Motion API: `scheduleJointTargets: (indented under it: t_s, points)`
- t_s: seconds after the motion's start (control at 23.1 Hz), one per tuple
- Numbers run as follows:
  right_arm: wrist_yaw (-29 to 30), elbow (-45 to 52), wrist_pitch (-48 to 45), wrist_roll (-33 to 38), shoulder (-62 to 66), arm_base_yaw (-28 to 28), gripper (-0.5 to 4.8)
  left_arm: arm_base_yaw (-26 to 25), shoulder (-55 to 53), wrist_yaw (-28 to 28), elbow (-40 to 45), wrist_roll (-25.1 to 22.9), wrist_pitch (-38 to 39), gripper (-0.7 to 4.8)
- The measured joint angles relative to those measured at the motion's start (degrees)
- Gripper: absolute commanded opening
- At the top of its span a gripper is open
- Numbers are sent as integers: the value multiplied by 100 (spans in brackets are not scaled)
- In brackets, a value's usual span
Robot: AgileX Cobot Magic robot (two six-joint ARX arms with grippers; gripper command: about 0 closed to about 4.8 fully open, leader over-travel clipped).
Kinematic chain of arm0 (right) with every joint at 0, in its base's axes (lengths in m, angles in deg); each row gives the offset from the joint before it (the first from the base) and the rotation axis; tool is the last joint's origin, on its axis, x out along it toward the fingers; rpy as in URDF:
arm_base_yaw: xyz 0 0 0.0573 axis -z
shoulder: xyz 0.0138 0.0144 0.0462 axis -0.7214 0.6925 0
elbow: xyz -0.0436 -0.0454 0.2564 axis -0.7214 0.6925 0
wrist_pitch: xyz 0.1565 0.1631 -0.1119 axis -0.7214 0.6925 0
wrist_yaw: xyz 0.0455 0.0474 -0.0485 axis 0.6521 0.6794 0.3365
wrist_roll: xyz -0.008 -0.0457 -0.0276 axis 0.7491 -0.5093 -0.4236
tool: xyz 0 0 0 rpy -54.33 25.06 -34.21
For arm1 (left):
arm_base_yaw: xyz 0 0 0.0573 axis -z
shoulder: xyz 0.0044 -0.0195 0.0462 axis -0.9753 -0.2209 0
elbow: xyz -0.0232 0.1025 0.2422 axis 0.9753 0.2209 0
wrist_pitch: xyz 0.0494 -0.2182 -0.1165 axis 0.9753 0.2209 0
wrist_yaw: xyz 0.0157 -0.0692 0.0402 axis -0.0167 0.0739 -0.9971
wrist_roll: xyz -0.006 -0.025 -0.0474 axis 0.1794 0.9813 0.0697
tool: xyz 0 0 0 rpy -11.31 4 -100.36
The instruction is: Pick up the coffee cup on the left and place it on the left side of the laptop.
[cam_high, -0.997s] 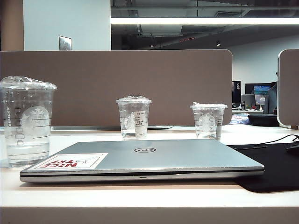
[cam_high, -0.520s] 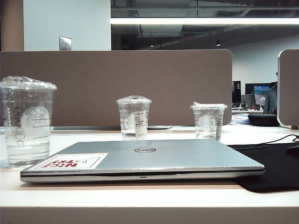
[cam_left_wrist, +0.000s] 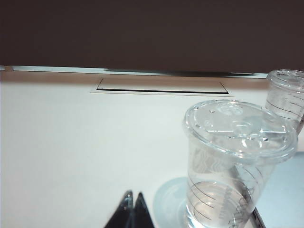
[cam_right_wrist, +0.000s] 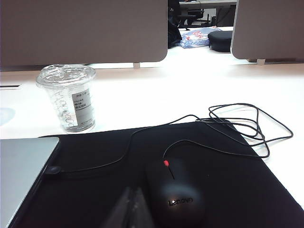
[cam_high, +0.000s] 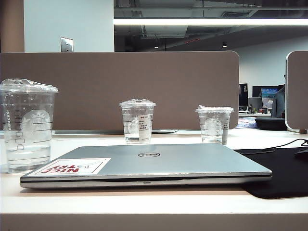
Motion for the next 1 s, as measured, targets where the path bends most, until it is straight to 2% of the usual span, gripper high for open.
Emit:
scheduleJointTargets:
  t_s: [0.39,0.69,1.0]
  points:
    - [0,0,0,0,0,0,-4,297,-2,-37,273,13,7,-5]
    - [0,0,0,0,0,0,-4,289,2,-385,273,33,-22,-5]
    - [0,0,0,-2,0,0,-5,289,2,-422,273,79,-22,-5]
